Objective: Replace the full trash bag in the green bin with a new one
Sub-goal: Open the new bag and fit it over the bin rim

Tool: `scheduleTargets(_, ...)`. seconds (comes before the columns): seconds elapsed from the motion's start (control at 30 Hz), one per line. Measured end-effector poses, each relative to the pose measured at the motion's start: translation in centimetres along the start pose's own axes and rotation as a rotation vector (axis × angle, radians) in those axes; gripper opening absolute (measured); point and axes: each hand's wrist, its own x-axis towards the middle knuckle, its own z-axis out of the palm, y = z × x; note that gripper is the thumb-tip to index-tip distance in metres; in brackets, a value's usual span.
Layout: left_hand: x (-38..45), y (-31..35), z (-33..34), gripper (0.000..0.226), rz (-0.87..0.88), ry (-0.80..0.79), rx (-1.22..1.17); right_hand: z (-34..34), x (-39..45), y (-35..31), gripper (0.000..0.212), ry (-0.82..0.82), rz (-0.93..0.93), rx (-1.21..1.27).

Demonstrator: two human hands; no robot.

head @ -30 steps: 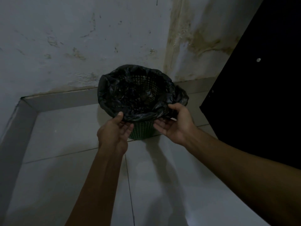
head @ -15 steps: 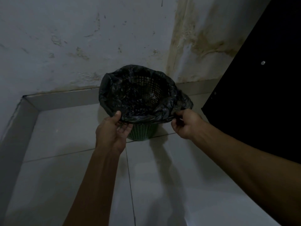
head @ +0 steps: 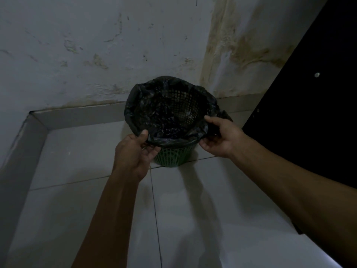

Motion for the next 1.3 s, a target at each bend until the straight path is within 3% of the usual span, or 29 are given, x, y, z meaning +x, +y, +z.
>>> scheduleTargets(0.1,0.3,0.2,-0.1,0.008,0.005,0.005,-0.005,-0.1,0.0,0.6,0.006,-0.018,0.021,-0.033)
scheduleTargets(0.23,-0.3,0.0,0.6,0.014,0.007,0.019,-0.15,-0.2,0.2,0.9,0.004,-0.037,-0.025,0.002)
scheduleTargets(0.4,-0.6,-1.0,0.6,0.05,0.015,0.207,-0.183,0.7,0.7,1.6,0.003,-0.065,-0.066,0.073)
scheduleTargets(0.47,-0.9,-1.7,0.9,0.039,0.001,0.259,-0.151,1.1,0.8,2.2,0.008,-0.088,-0.068,0.113)
scheduleTargets(0.53,-1.8,-2.9,1.8,0.026,-0.07,0.178,-0.112,1.4,0.8,3.0,0.014,-0.107,-0.063,0.102)
scheduleTargets(0.63,-2.9,-4.4,2.9,0.038,-0.118,0.069,-0.047,1.9,0.7,4.2,0.024,-0.128,-0.054,0.063)
scheduleTargets(0.73,-2.7,-4.3,3.0,0.025,-0.095,0.038,-0.035,2.1,0.8,5.0,0.037,-0.133,-0.047,0.052)
scheduleTargets(0.93,-1.4,-2.8,2.3,0.009,-0.048,0.077,-0.068,0.2,0.2,4.7,0.03,-0.152,-0.053,0.094)
scheduleTargets(1.03,-1.3,-2.5,2.1,0.012,-0.042,0.064,-0.122,-0.9,0.3,3.8,0.029,-0.075,-0.058,0.131)
scheduleTargets(1.2,-1.4,-2.8,1.9,0.003,-0.035,0.031,-0.136,-1.0,1.4,2.7,0.011,0.202,-0.092,-0.107)
scheduleTargets(1.3,-1.3,-2.7,1.9,0.004,-0.02,0.016,-0.133,-0.5,1.5,2.4,0.016,0.185,-0.055,-0.068)
